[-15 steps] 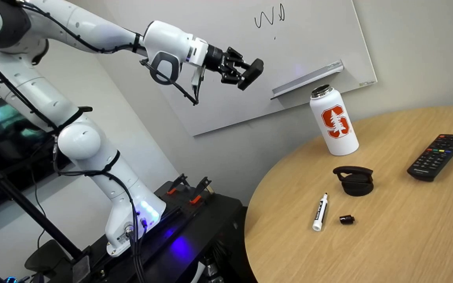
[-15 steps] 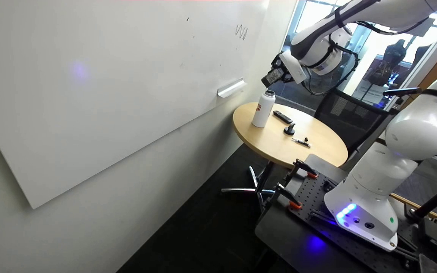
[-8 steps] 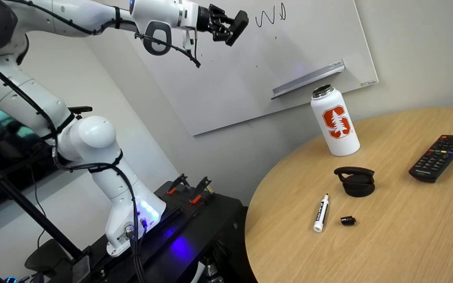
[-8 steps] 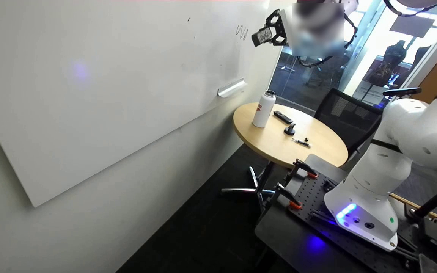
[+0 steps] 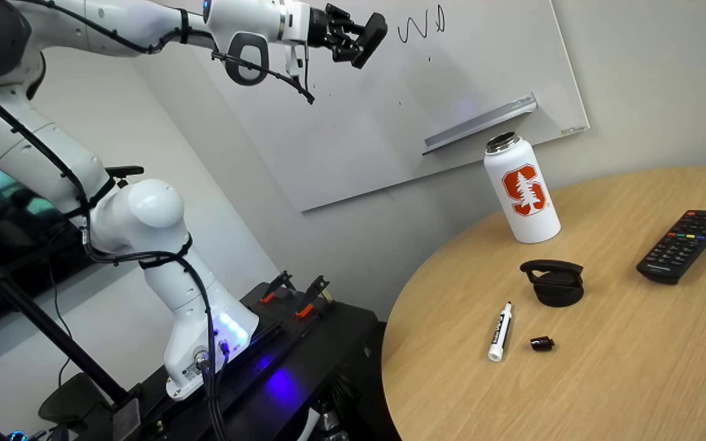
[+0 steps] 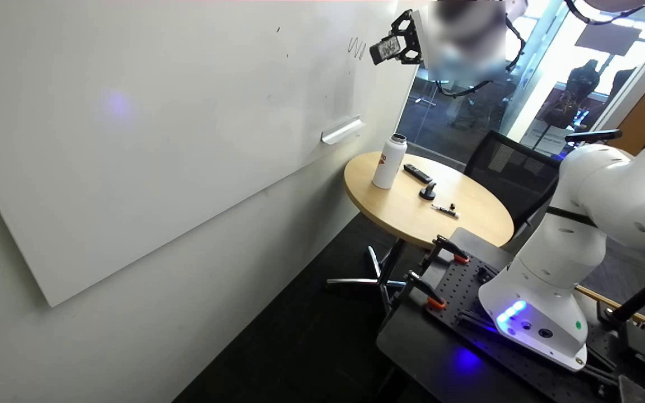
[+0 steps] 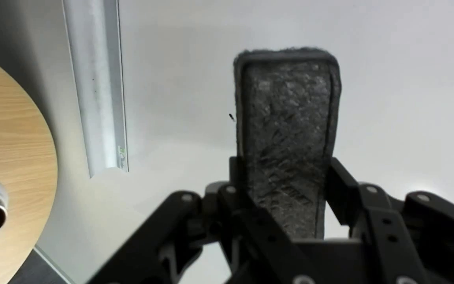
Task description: Pick up the duster and rub the white board
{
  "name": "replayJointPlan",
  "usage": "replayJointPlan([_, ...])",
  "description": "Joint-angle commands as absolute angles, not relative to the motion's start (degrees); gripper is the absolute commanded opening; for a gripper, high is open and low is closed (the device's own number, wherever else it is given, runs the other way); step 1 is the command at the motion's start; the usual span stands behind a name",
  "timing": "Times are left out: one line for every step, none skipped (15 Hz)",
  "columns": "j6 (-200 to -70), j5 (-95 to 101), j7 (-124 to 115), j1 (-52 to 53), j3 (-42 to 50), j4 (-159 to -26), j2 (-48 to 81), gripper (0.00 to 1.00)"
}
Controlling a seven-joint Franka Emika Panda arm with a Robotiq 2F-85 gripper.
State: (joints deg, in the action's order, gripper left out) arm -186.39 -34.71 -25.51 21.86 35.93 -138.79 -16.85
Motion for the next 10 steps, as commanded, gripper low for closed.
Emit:
replayJointPlan([-184.5,-34.7,-22.6,32.6,45.7,-134.0,-16.8,0.27])
replayJointPlan([-182.7,-34.5,-21.9,36.6,49.8,-132.4,-17.2,0.27])
replayJointPlan([-181.1,-34.5,-20.5,40.7,53.8,-131.2,-18.0,0.27])
replayJointPlan([-180.6,-34.9,-19.4,44.5,57.7,-129.7,-17.8,0.27])
replayJointPlan([-180.3,-34.9,-17.9,48.4,61.6,-128.4,-17.8,0.27])
replayJointPlan([-180.3,-34.4,-15.6,52.6,65.8,-127.4,-18.3,0.27])
replayJointPlan([-180.0,-33.7,-13.5,56.5,69.7,-126.4,-18.9,0.27])
replayJointPlan([-179.8,-33.0,-11.7,60.0,73.5,-125.5,-19.3,0.27])
replayJointPlan([-179.2,-32.8,-10.8,63.2,77.1,-124.4,-18.7,0.27])
replayJointPlan([-181.4,-33.4,-13.4,57.9,71.8,-126.9,-17.8,0.52])
